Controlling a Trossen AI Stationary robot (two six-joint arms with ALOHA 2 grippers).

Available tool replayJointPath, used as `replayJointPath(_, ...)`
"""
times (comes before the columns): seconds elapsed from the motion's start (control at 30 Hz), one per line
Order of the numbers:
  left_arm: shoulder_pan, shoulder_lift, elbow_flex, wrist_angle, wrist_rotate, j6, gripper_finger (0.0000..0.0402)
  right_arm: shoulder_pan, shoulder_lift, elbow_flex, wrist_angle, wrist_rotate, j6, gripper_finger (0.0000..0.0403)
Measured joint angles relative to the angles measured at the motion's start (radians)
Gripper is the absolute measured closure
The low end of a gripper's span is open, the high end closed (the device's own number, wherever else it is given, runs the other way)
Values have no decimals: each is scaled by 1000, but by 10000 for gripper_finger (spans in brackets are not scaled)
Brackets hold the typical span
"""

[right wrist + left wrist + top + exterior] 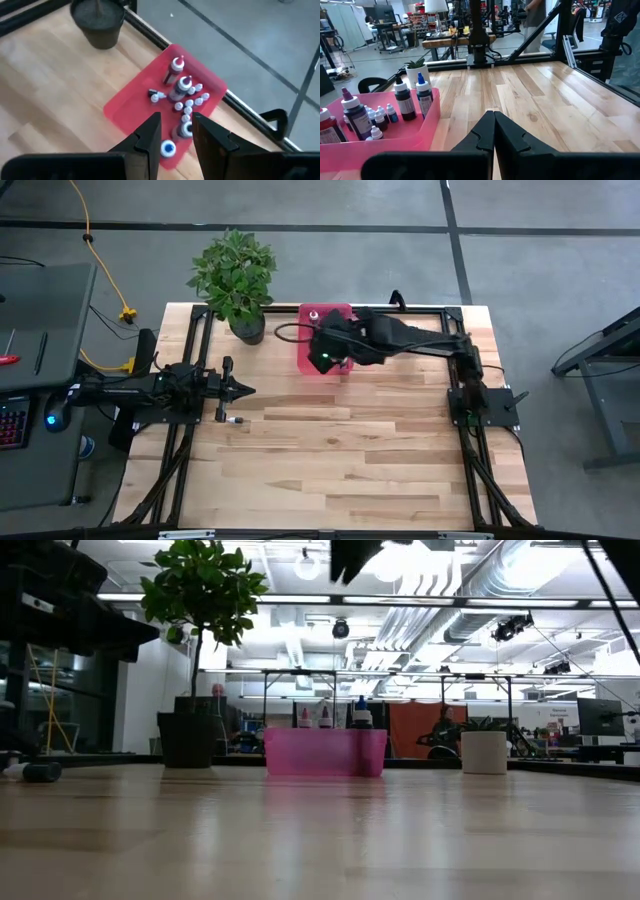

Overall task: Pick & Place food coloring
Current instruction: Put the black food coloring bottle into the pink bin

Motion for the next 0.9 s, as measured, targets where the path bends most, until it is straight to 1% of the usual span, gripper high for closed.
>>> replayJointPath(0.17, 0, 0, 0, 0, 0, 0, 401, 41, -70, -1, -73, -32, 24, 304)
replayJointPath(0.3, 0, 0, 0, 0, 0, 0, 401, 69, -127, -2, -132, -14, 19, 304)
replayJointPath(0.33, 0, 0, 0, 0, 0, 0, 401, 77, -142, -10, -140, -5, 22, 304)
replayJointPath(0.4, 0, 0, 0, 0, 0, 0, 401, 96, -196, -73, -136, 20, 26, 304)
replayJointPath(0.43, 0, 0, 0, 0, 0, 0, 401, 105, -230, -124, -115, 29, 27, 304)
replayJointPath(0.5, 0, 0, 0, 0, 0, 0, 401, 120, -321, -271, -20, 28, 28, 304)
replayJointPath(0.57, 0, 0, 0, 0, 0, 0, 401, 125, -431, -456, 136, -5, 28, 304)
replayJointPath(0.63, 0, 0, 0, 0, 0, 0, 401, 121, -537, -659, 340, -58, 12, 304)
replayJointPath(0.77, 0, 0, 0, 0, 0, 0, 401, 104, -720, -1038, 762, -206, -60, 304)
replayJointPath(0.9, 0, 0, 0, 0, 0, 0, 401, 96, -867, -1343, 1149, -377, -139, 304)
